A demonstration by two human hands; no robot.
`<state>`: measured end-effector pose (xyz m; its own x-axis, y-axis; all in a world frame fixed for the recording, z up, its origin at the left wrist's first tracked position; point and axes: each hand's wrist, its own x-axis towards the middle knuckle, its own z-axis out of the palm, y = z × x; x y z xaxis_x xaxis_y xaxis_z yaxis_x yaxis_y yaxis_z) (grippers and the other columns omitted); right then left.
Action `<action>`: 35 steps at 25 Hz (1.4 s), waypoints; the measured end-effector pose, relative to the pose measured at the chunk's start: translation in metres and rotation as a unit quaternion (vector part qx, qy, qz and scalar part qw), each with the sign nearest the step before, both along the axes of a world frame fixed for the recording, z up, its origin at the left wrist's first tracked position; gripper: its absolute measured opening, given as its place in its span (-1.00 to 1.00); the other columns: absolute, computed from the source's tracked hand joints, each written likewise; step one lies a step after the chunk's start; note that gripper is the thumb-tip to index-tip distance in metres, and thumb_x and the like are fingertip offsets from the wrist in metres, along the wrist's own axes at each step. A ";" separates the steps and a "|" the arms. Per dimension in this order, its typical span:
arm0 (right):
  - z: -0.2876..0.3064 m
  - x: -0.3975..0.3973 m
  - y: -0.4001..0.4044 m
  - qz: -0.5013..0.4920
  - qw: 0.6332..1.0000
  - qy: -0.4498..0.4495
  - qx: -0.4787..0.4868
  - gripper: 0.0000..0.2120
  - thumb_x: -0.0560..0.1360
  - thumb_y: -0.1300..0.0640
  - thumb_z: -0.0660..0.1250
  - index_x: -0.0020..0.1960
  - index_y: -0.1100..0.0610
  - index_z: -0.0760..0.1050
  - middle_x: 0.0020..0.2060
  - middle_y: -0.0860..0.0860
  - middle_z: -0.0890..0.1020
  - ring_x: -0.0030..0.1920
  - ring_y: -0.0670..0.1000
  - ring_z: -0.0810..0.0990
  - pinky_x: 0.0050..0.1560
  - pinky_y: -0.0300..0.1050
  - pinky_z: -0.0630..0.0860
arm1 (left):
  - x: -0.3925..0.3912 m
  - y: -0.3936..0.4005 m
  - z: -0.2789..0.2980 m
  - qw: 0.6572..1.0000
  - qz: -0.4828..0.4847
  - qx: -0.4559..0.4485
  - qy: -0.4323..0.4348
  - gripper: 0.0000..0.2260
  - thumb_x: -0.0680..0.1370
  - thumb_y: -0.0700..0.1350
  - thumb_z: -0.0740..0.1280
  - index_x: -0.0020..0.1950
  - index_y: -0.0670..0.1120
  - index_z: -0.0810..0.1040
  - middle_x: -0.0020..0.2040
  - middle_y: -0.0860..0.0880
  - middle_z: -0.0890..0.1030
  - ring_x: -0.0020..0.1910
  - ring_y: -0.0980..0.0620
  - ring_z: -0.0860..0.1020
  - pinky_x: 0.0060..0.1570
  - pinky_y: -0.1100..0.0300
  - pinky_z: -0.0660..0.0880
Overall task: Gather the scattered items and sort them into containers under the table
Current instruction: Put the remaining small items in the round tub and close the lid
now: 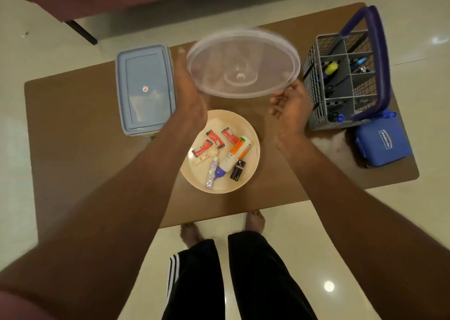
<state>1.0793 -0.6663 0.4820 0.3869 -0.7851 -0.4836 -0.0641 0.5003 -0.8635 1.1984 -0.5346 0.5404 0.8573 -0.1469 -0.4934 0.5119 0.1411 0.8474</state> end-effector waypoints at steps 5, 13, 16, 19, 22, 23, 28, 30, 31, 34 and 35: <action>0.021 -0.055 0.021 0.075 0.995 0.024 0.057 -0.84 0.56 0.14 0.41 0.12 0.13 0.63 -0.01 0.02 0.73 -0.07 -0.01 0.68 -0.16 -0.10 0.61 | -0.052 0.081 -0.016 0.993 -0.066 -0.005 0.093 -0.57 0.50 -0.30 0.24 0.37 -0.13 0.47 0.15 -0.14 0.61 0.11 -0.15 0.61 0.06 -0.14 0.65; -0.036 -0.077 0.095 0.215 0.917 0.261 -0.213 -0.54 0.55 0.31 0.36 0.41 0.03 0.50 0.21 -0.06 0.57 0.20 -0.05 0.57 0.13 -0.26 0.55 | -0.118 0.140 -0.087 0.955 -0.079 0.279 -0.060 -0.60 0.66 -0.19 0.24 0.47 0.12 0.37 0.31 0.05 0.54 0.29 0.03 0.55 0.21 -0.05 0.61; -0.049 -0.065 0.101 0.220 0.889 0.293 -0.276 -0.49 0.51 0.30 0.37 0.42 -0.03 0.50 0.33 0.01 0.46 0.30 0.07 0.50 0.33 -0.02 0.53 | -0.120 0.139 -0.091 0.940 -0.064 0.329 -0.066 -0.62 0.70 -0.19 0.20 0.51 0.07 0.34 0.34 0.01 0.52 0.29 0.03 0.54 0.19 0.10 0.60; -0.046 -0.060 0.095 0.236 0.863 0.336 -0.294 -0.49 0.50 0.24 0.36 0.42 -0.06 0.48 0.32 0.01 0.54 0.28 0.12 0.55 0.27 0.02 0.54 | -0.116 0.132 -0.090 0.928 -0.021 0.365 -0.071 -0.71 0.70 -0.19 0.19 0.43 -0.02 0.44 0.28 -0.03 0.57 0.21 0.03 0.57 0.07 0.25 0.57; -0.042 -0.074 0.096 0.279 0.834 0.360 -0.313 -0.51 0.55 0.21 0.34 0.45 -0.06 0.43 0.31 0.06 0.52 0.27 0.16 0.54 0.27 0.09 0.54 | -0.127 0.135 -0.081 0.908 -0.003 0.416 -0.036 -0.77 0.70 -0.15 0.23 0.36 -0.05 0.50 0.25 -0.02 0.60 0.11 0.10 0.56 -0.08 0.38 0.49; -0.042 -0.080 0.096 0.286 0.828 0.366 -0.314 -0.51 0.57 0.21 0.34 0.45 -0.06 0.42 0.32 0.07 0.50 0.27 0.17 0.53 0.27 0.13 0.54 | -0.131 0.137 -0.079 0.905 -0.006 0.425 -0.037 -0.77 0.70 -0.15 0.25 0.35 -0.06 0.51 0.25 -0.02 0.60 0.12 0.08 0.57 -0.06 0.34 0.50; -0.057 -0.080 0.085 0.301 0.827 0.353 -0.317 -0.52 0.60 0.24 0.29 0.48 -0.03 0.39 0.33 0.06 0.50 0.30 0.13 0.53 0.25 0.00 0.54 | -0.117 0.140 -0.087 0.894 -0.060 0.435 -0.084 -0.75 0.66 -0.23 0.29 0.33 -0.07 0.49 0.23 -0.01 0.58 0.18 0.04 0.56 0.01 0.30 0.49; -0.057 -0.076 0.087 0.305 0.831 0.346 -0.312 -0.52 0.62 0.25 0.27 0.49 -0.03 0.37 0.34 0.08 0.46 0.31 0.10 0.50 0.20 -0.10 0.49 | -0.113 0.143 -0.094 0.882 -0.081 0.452 -0.102 -0.74 0.66 -0.24 0.27 0.34 -0.08 0.48 0.26 -0.03 0.56 0.21 0.03 0.55 0.10 0.26 0.49; -0.058 -0.075 0.089 0.303 0.834 0.342 -0.308 -0.53 0.62 0.25 0.26 0.49 -0.02 0.37 0.34 0.08 0.44 0.32 0.09 0.48 0.19 -0.11 0.47 | -0.113 0.143 -0.097 0.880 -0.090 0.454 -0.108 -0.73 0.66 -0.24 0.26 0.35 -0.09 0.47 0.28 -0.04 0.54 0.22 0.04 0.53 0.13 0.24 0.50; -0.066 -0.074 0.092 0.283 0.870 0.321 -0.243 -0.54 0.57 0.16 0.17 0.46 -0.04 0.38 0.32 0.07 0.43 0.34 0.10 0.44 0.35 0.02 0.46 | -0.121 0.142 -0.117 0.873 -0.117 0.457 -0.124 -0.68 0.68 -0.20 0.23 0.44 -0.08 0.40 0.36 -0.08 0.46 0.30 0.00 0.48 0.22 0.15 0.55; -0.070 -0.075 0.094 0.273 0.884 0.318 -0.208 -0.53 0.55 0.07 0.13 0.46 -0.05 0.38 0.32 0.04 0.44 0.33 0.09 0.44 0.37 0.09 0.46 | -0.126 0.140 -0.124 0.870 -0.118 0.462 -0.124 -0.67 0.69 -0.17 0.22 0.47 -0.08 0.38 0.37 -0.09 0.45 0.31 -0.03 0.48 0.22 0.08 0.57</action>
<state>1.0044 -0.5725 0.4116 0.5170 -0.7267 -0.4523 -0.7363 -0.1081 -0.6680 1.0728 -0.3948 0.4164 0.9538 0.0288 -0.2990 0.2204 -0.7432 0.6317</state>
